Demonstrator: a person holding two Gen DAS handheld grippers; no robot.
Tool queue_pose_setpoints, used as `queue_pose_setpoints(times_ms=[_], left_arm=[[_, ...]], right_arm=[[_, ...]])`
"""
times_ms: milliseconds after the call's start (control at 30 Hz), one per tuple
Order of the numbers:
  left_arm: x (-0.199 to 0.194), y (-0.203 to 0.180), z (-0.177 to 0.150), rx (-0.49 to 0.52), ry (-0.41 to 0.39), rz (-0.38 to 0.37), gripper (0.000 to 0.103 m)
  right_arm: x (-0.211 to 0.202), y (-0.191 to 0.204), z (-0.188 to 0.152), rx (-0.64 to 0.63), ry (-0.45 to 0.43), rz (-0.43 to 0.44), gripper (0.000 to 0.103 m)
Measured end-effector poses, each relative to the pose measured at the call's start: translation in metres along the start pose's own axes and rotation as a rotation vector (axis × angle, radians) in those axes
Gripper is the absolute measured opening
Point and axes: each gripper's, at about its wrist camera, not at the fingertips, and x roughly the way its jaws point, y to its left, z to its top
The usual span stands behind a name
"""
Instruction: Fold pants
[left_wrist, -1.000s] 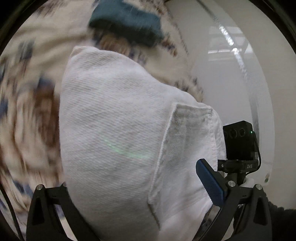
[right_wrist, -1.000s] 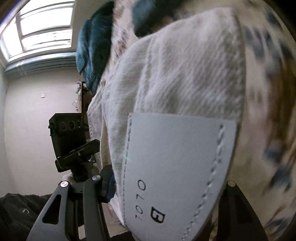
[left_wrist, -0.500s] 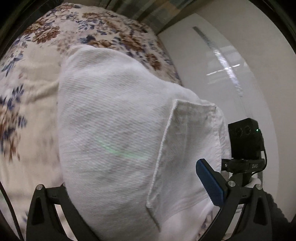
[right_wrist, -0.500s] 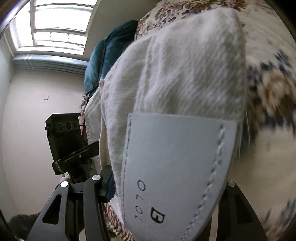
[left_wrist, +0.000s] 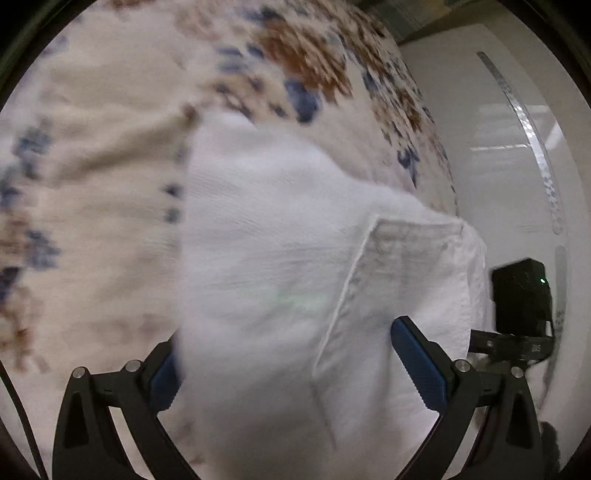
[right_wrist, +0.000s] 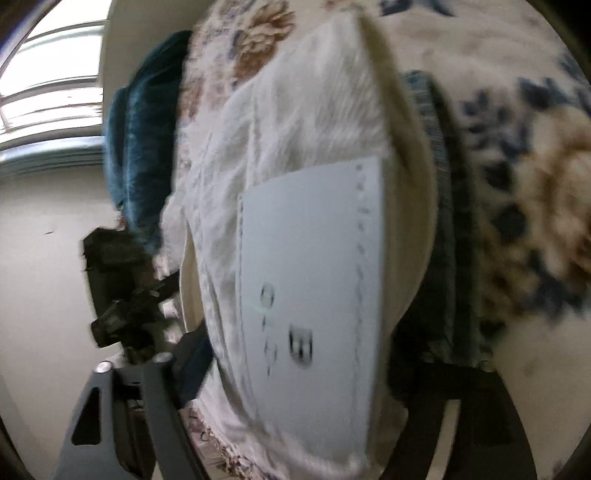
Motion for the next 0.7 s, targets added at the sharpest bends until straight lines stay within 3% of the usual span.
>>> queue_pose_setpoints(times_ms=[67, 167, 267, 367, 467, 700], left_arm=[[-0.026, -0.007, -0.004, 0.014, -0.068, 0.108, 0.102], [-0.057, -0.02, -0.017, 0.049, -0.174, 0.284, 0.102], [-0.088, -0.046, -0.049, 0.096, -0.206, 0.381, 0.103], [-0.114, -0.076, -0.075, 0.123, -0.224, 0.452, 0.103], [-0.145, -0.107, -0.103, 0.164, -0.268, 0.513, 0.103], [-0.243, -0.173, -0.182, 0.19, -0.362, 0.512, 0.103]], right_arm=[[-0.018, 0.013, -0.012, -0.062, -0.052, -0.195, 0.093], [-0.047, 0.039, -0.043, -0.112, -0.164, -0.45, 0.093], [-0.08, 0.076, -0.084, -0.164, -0.279, -0.657, 0.093], [-0.099, 0.117, -0.126, -0.169, -0.367, -0.73, 0.093], [-0.134, 0.151, -0.178, -0.142, -0.422, -0.74, 0.093], [-0.237, 0.242, -0.311, -0.14, -0.54, -0.725, 0.093]])
